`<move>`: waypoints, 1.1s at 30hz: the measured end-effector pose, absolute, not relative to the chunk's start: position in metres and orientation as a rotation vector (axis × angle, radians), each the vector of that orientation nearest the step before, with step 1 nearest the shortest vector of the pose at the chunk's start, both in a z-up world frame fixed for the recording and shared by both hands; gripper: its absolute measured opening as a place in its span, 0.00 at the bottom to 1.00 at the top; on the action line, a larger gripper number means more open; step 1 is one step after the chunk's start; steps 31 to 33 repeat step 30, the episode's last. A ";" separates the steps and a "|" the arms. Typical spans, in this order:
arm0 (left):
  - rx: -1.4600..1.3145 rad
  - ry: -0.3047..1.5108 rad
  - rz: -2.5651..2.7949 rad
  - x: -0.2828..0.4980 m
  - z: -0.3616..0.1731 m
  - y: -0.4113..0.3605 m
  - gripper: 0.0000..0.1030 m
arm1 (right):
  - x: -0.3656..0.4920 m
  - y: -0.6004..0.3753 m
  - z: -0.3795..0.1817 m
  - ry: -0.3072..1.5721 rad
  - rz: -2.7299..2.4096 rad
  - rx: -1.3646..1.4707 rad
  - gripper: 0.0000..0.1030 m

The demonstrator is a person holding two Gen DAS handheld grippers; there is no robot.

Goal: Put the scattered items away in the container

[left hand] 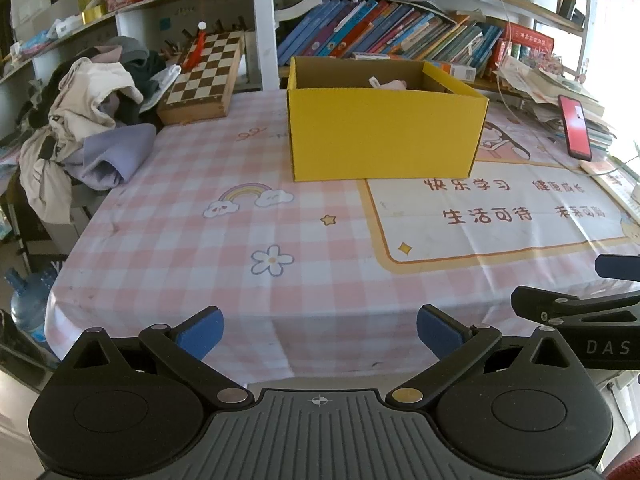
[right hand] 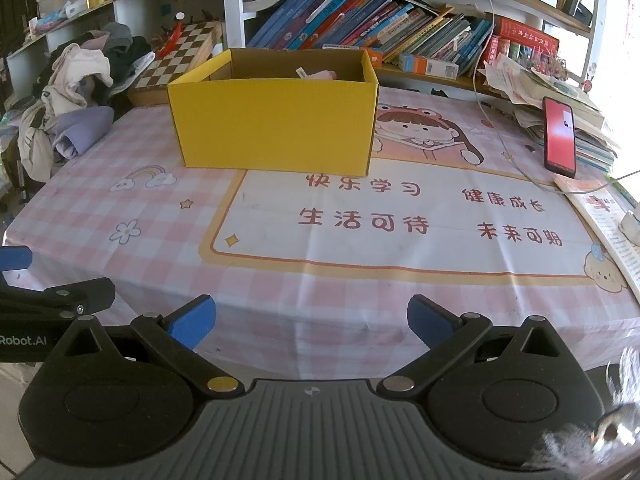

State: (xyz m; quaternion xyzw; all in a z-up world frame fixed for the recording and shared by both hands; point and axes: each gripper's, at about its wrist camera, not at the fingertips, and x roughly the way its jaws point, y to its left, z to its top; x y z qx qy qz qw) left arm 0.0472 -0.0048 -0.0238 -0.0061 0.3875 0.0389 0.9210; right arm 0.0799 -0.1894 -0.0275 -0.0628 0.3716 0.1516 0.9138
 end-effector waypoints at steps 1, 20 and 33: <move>-0.013 0.797 0.080 0.047 -0.024 -0.005 1.00 | 0.080 -0.189 -0.028 0.766 0.312 -0.129 1.00; -0.019 0.771 0.050 0.047 -0.021 -0.005 1.00 | 0.081 -0.189 -0.028 0.767 0.312 -0.131 1.00; -0.025 0.777 0.046 0.051 -0.021 -0.002 1.00 | 0.081 -0.189 -0.031 0.770 0.310 -0.131 1.00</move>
